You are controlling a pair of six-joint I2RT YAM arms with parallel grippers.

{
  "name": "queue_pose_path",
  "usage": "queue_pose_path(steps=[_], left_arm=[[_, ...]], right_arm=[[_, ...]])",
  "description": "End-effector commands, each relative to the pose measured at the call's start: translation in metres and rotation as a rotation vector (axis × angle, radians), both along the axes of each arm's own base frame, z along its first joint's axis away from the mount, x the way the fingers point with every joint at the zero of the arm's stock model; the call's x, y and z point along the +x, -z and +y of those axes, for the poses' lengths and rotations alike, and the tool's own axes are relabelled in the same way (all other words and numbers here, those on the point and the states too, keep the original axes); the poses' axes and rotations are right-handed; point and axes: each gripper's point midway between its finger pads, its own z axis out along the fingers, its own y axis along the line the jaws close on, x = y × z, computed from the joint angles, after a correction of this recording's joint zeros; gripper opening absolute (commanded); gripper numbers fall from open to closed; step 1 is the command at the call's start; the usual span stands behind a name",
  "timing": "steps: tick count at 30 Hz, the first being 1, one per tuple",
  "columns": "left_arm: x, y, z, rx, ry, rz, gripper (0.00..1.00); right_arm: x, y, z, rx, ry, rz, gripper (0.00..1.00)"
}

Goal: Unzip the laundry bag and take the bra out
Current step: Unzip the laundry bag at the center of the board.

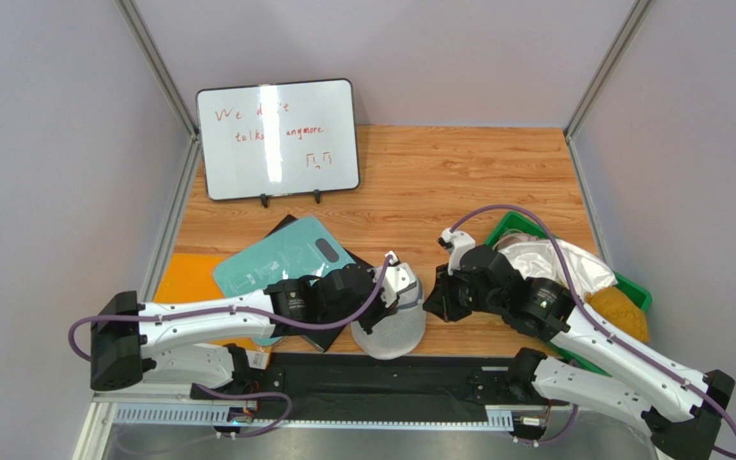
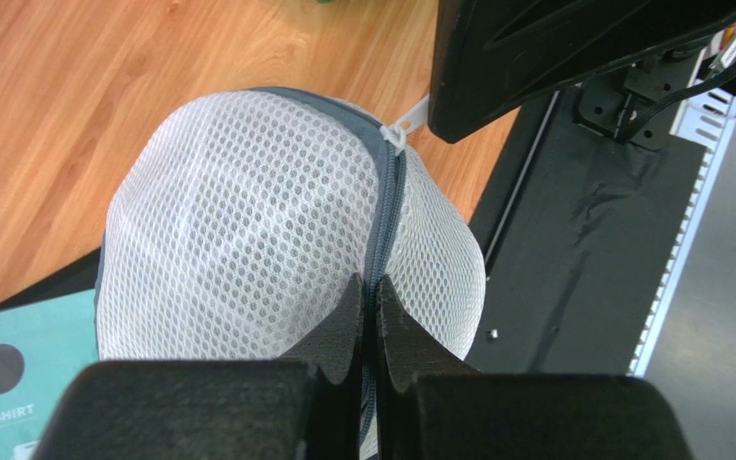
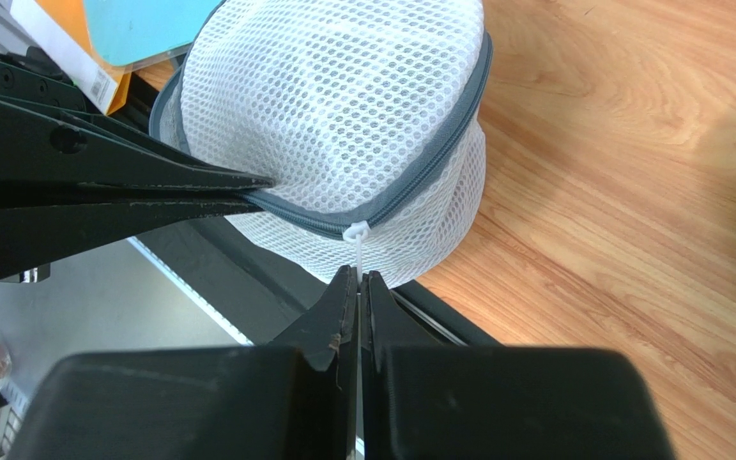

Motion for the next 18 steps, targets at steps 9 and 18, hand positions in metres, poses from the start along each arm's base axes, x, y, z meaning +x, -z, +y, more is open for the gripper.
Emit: queue_pose_path(steps=[9,18], left_arm=[[0.005,0.017,0.031,0.039,-0.046,-0.025,0.03],[-0.009,-0.002,0.042,-0.025,-0.065,0.047,0.67]], right_arm=[[-0.006,-0.001,0.005,0.018,-0.031,0.034,0.0],[-0.012,-0.006,0.019,0.084,-0.065,0.035,0.0]])
